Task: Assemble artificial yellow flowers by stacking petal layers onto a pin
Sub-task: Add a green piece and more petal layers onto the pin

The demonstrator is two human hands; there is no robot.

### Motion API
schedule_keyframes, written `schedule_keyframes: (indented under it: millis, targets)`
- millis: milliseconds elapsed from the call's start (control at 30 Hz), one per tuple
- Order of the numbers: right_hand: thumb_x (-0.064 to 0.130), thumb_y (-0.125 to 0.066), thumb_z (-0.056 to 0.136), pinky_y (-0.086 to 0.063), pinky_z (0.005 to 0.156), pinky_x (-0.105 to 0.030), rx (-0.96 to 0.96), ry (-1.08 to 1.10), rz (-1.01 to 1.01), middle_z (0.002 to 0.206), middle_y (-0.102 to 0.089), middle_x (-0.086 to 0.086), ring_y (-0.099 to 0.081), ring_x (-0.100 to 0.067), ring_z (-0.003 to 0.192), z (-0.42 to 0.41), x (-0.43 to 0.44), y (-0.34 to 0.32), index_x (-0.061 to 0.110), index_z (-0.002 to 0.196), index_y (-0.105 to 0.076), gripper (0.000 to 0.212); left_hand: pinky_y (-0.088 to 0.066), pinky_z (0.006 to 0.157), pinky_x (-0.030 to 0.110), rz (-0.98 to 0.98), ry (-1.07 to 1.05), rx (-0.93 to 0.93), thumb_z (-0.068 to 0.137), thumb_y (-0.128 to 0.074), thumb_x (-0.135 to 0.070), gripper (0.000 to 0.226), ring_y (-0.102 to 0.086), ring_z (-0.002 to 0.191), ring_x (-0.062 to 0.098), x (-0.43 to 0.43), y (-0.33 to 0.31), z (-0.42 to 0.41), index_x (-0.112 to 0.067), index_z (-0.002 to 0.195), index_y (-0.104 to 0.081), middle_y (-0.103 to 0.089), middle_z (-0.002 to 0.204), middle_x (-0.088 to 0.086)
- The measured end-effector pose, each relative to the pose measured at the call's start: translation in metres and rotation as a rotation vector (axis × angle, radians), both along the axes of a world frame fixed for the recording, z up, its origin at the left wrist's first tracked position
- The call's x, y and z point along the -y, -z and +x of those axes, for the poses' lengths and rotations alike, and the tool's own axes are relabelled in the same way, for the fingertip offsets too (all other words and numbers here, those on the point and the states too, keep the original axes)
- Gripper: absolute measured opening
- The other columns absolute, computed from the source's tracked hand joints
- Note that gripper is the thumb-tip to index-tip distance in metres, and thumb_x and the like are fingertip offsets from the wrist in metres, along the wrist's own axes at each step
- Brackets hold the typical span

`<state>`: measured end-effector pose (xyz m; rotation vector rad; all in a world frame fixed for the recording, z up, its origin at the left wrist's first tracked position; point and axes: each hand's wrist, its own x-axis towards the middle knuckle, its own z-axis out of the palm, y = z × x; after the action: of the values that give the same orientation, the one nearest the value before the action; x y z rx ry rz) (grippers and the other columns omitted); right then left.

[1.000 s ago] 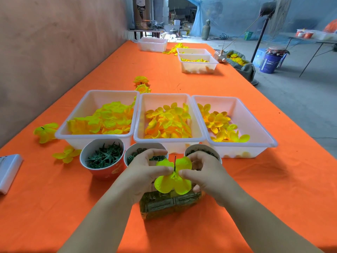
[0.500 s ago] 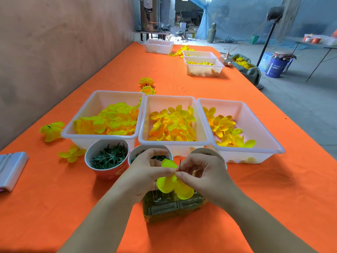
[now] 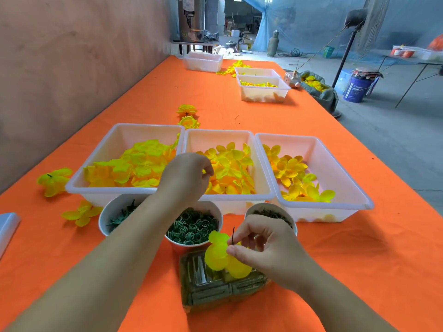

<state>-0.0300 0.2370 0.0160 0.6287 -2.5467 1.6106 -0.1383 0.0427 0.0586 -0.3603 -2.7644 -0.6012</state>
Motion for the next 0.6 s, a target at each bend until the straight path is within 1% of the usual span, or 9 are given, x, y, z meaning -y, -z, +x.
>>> schedule_keyframes:
  millis: [67,133,233,267,333,400,467,500,600]
  targets:
    - [0.031,-0.081,0.074,-0.04,0.06,-0.02,0.032,-0.018,-0.029,0.072,-0.064,0.007,-0.054,-0.009,0.064,0.0,0.0,0.002,0.028,0.076,-0.072,0.01,-0.05,0.094,0.04,-0.199,0.142,0.091,0.095,-0.057,-0.01,0.026,-0.058,0.121,0.025,-0.013,0.008,-0.034,-0.019,0.11,-0.076,-0.063,0.134,0.002]
    - [0.033,-0.08,0.075,-0.041,0.059,-0.024,0.071,-0.031,-0.067,0.074,-0.067,0.0,-0.053,-0.007,0.063,0.0,0.0,0.003,0.03,0.076,-0.071,0.009,-0.044,0.105,0.044,-0.355,0.245,0.218,0.098,-0.049,-0.006,0.035,-0.042,0.14,0.026,-0.027,0.023,-0.065,-0.019,0.123,-0.07,-0.044,0.154,0.0]
    - [0.037,-0.079,0.075,-0.046,0.06,-0.035,0.117,-0.051,-0.092,0.08,-0.07,-0.009,-0.055,-0.009,0.063,-0.001,-0.001,0.005,0.035,0.075,-0.07,0.009,-0.025,0.119,0.051,-0.675,0.289,0.448,0.098,-0.045,-0.007,0.043,-0.011,0.153,0.029,-0.037,0.045,-0.098,-0.018,0.136,-0.059,-0.024,0.164,0.006]
    - [0.036,-0.079,0.075,-0.045,0.06,-0.033,0.128,-0.057,-0.098,0.081,-0.07,-0.01,-0.055,-0.008,0.063,-0.001,-0.001,0.005,0.035,0.076,-0.07,0.009,-0.022,0.12,0.053,-0.737,0.277,0.499,0.097,-0.044,-0.008,0.039,-0.005,0.154,0.03,-0.038,0.05,-0.104,-0.015,0.132,-0.06,-0.027,0.163,0.009]
    - [0.035,-0.079,0.076,-0.044,0.06,-0.028,0.135,-0.062,-0.103,0.081,-0.07,-0.01,-0.054,-0.006,0.063,-0.002,-0.002,0.005,0.034,0.076,-0.07,0.009,-0.027,0.116,0.057,-0.72,0.225,0.518,0.095,-0.043,-0.006,0.022,-0.001,0.154,0.033,-0.039,0.054,-0.11,-0.01,0.108,-0.06,-0.042,0.152,0.012]
    - [0.035,-0.078,0.077,-0.045,0.06,-0.03,0.132,-0.066,-0.096,0.082,-0.071,-0.008,-0.055,-0.007,0.064,-0.002,-0.003,0.005,0.035,0.076,-0.07,0.009,-0.038,0.108,0.055,-0.58,0.192,0.437,0.094,-0.044,-0.001,0.028,-0.009,0.153,0.034,-0.038,0.053,-0.11,-0.015,0.11,-0.062,-0.052,0.143,0.012]
    - [0.035,-0.078,0.077,-0.046,0.06,-0.035,0.125,-0.065,-0.092,0.081,-0.071,-0.007,-0.055,-0.009,0.065,-0.002,-0.003,0.004,0.035,0.076,-0.069,0.009,-0.044,0.103,0.05,-0.405,0.158,0.295,0.094,-0.049,0.0,0.041,-0.032,0.145,0.034,-0.034,0.047,-0.105,-0.016,0.128,-0.064,-0.055,0.141,0.013]
    - [0.034,-0.078,0.077,-0.045,0.059,-0.034,0.121,-0.064,-0.094,0.081,-0.071,-0.006,-0.055,-0.008,0.065,-0.002,-0.003,0.004,0.035,0.076,-0.069,0.009,-0.047,0.1,0.048,-0.317,0.139,0.211,0.094,-0.051,-0.001,0.041,-0.046,0.134,0.035,-0.031,0.043,-0.102,-0.018,0.128,-0.066,-0.059,0.136,0.014]
    - [0.033,-0.078,0.076,-0.042,0.06,-0.023,0.13,-0.069,-0.101,0.08,-0.072,-0.001,-0.053,-0.002,0.063,-0.003,-0.002,0.005,0.036,0.075,-0.068,0.01,-0.053,0.08,0.042,-0.157,0.113,0.026,0.093,-0.055,-0.002,0.028,-0.065,0.1,0.035,-0.021,0.034,-0.09,-0.016,0.105,-0.075,-0.072,0.11,0.014]
